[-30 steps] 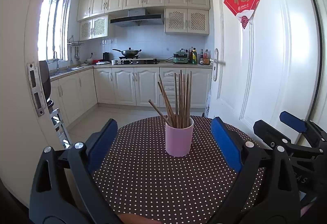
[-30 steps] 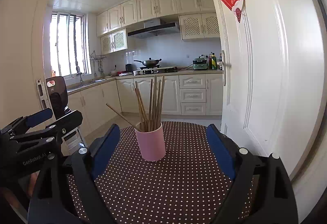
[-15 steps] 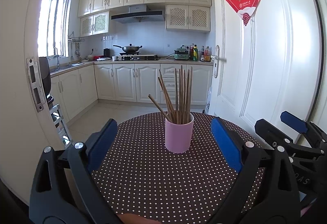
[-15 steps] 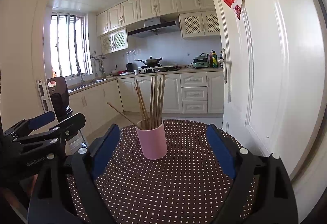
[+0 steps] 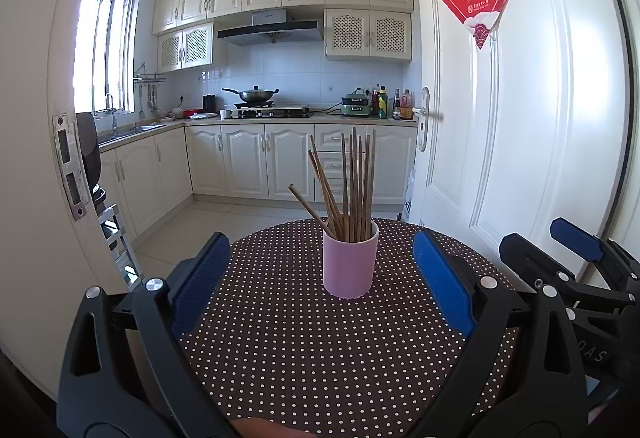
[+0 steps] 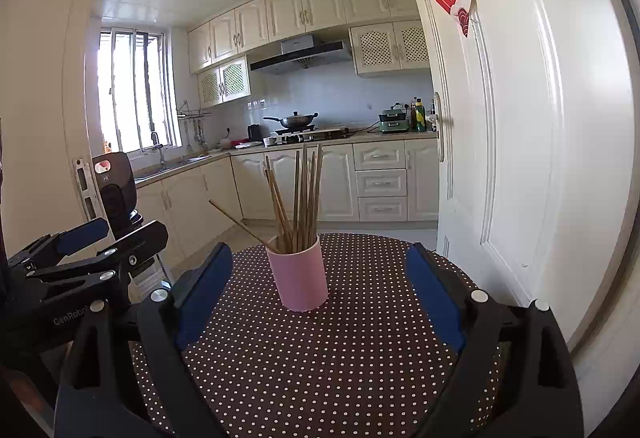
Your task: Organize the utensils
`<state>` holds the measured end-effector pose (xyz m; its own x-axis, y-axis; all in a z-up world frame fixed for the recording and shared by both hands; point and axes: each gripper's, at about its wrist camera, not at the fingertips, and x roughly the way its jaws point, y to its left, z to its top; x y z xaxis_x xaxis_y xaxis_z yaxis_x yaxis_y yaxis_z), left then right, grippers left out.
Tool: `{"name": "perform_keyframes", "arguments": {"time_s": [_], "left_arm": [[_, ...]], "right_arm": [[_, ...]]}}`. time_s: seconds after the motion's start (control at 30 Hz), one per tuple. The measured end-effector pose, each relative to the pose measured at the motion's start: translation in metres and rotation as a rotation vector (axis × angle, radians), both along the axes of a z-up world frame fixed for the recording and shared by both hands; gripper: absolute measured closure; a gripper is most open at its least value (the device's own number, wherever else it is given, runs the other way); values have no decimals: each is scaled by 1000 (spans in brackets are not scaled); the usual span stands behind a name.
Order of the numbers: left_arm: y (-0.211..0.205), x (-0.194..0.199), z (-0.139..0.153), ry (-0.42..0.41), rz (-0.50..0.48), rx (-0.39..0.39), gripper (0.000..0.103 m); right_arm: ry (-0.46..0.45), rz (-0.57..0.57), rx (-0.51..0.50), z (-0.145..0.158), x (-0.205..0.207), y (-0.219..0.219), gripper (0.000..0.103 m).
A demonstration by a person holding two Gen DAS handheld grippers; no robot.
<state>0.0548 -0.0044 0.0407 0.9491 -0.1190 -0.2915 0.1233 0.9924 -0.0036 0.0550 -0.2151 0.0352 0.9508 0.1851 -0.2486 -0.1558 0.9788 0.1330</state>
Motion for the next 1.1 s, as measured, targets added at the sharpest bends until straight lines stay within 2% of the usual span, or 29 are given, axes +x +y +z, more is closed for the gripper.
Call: {"name": "perform_keyframes", "arguments": {"time_s": [1.1], "left_arm": [[0,-2,0,10,3,-2,11]], "right_arm": [[5,6,9,1,1,-2,17]]}}
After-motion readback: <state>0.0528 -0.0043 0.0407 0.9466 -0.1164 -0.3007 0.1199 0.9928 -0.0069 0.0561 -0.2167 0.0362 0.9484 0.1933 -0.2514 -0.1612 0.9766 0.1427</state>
